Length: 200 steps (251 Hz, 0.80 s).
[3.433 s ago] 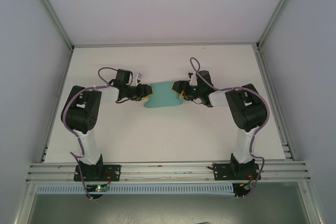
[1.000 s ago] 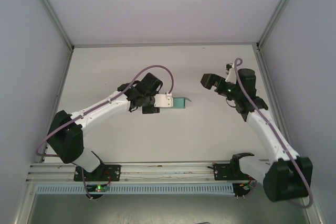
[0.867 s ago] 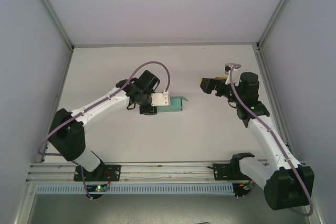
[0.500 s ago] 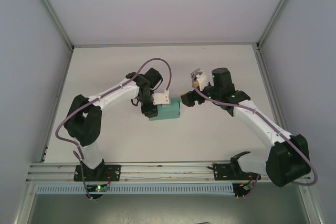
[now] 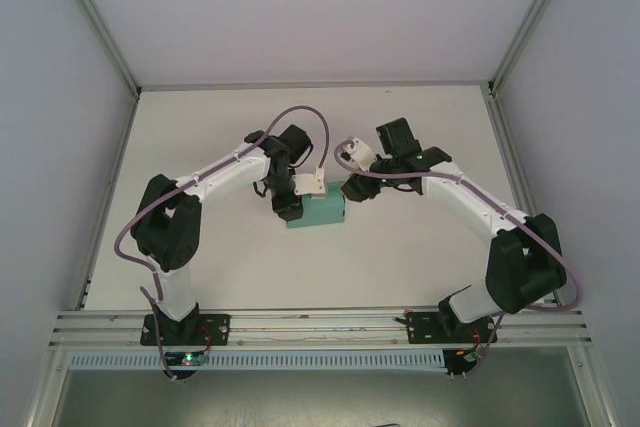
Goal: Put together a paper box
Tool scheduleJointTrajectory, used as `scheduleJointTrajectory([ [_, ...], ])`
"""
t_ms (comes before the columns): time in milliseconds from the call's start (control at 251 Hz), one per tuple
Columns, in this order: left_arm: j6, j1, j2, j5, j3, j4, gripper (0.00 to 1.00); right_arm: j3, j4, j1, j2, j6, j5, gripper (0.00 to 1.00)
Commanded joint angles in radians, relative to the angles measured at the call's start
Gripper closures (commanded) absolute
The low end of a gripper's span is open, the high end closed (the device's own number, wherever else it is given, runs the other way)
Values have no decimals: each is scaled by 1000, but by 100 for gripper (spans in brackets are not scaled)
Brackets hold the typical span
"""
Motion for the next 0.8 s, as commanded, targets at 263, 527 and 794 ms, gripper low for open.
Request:
scheduleJointTrajectory([
  [263, 3, 14, 23, 6, 28, -57, 57, 50, -101, 33, 42, -11, 55, 80],
  [527, -15, 14, 17, 17, 37, -47, 58, 42, -52, 66, 54, 66, 53, 89],
  [794, -84, 14, 16, 43, 49, -8, 58, -68, 243, 108, 17, 590, 10, 100],
])
